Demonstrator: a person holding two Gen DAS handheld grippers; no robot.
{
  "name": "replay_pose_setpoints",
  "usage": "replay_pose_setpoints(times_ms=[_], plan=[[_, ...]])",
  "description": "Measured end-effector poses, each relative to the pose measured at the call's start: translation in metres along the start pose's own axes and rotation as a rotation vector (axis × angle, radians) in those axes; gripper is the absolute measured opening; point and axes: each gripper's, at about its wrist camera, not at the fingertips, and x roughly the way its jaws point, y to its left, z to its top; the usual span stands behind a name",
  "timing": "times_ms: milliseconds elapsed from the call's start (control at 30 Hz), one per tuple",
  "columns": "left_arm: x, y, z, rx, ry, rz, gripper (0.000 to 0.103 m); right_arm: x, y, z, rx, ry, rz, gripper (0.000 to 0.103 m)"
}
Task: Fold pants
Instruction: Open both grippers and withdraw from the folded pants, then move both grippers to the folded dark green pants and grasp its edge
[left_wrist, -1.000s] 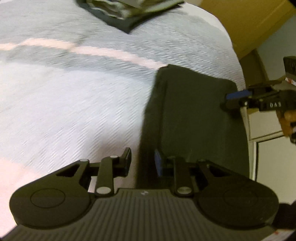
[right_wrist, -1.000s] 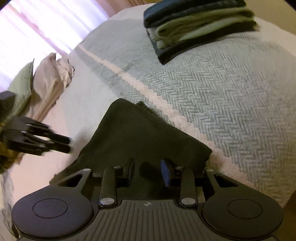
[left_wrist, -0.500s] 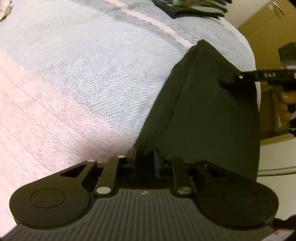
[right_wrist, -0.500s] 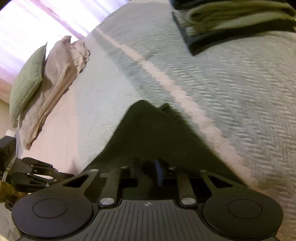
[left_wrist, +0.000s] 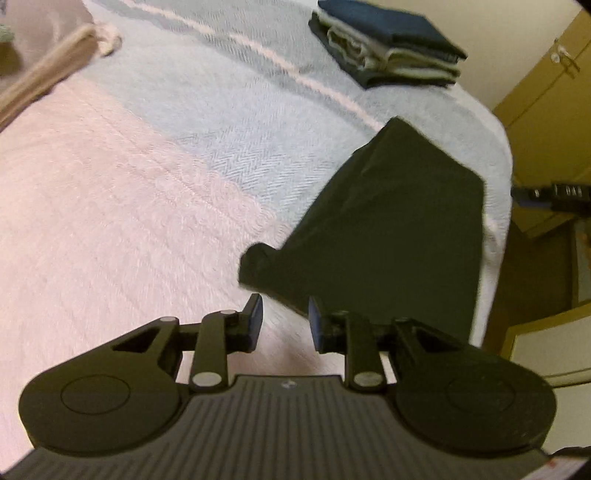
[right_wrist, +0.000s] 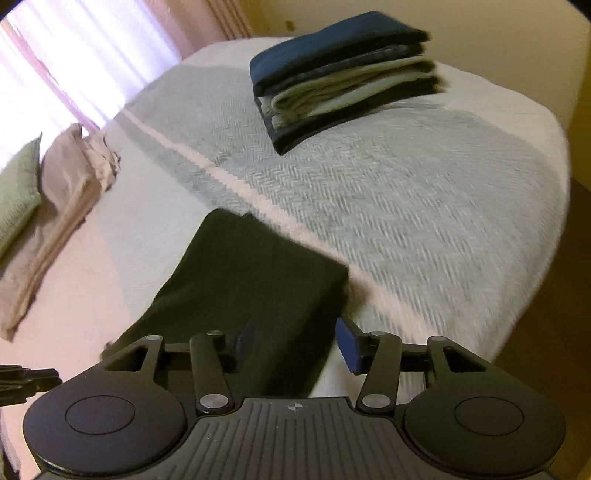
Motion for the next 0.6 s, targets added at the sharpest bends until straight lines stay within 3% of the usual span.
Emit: replay_pose_setpoints(times_ms=[267, 433, 600], plan=[[-0.032, -0.049, -0.036, -0.036, -0.056, -0.009, 0.025, -0.054, -0.006, -0.054, -0.009, 0.014, -0.008, 0.049], [-0.026, -0.086, -0.036, -0.014, -0.064, 0.01, 0.026, -0.061, -0.014, -0.031, -0.117, -0.018, 0.047, 0.049], [0.007, -0.132, -0.019, -0.045, -0.077, 0.032, 0.026, -0.039, -0.016, 0.025, -0.31, 0.016, 0.156, 0.048]])
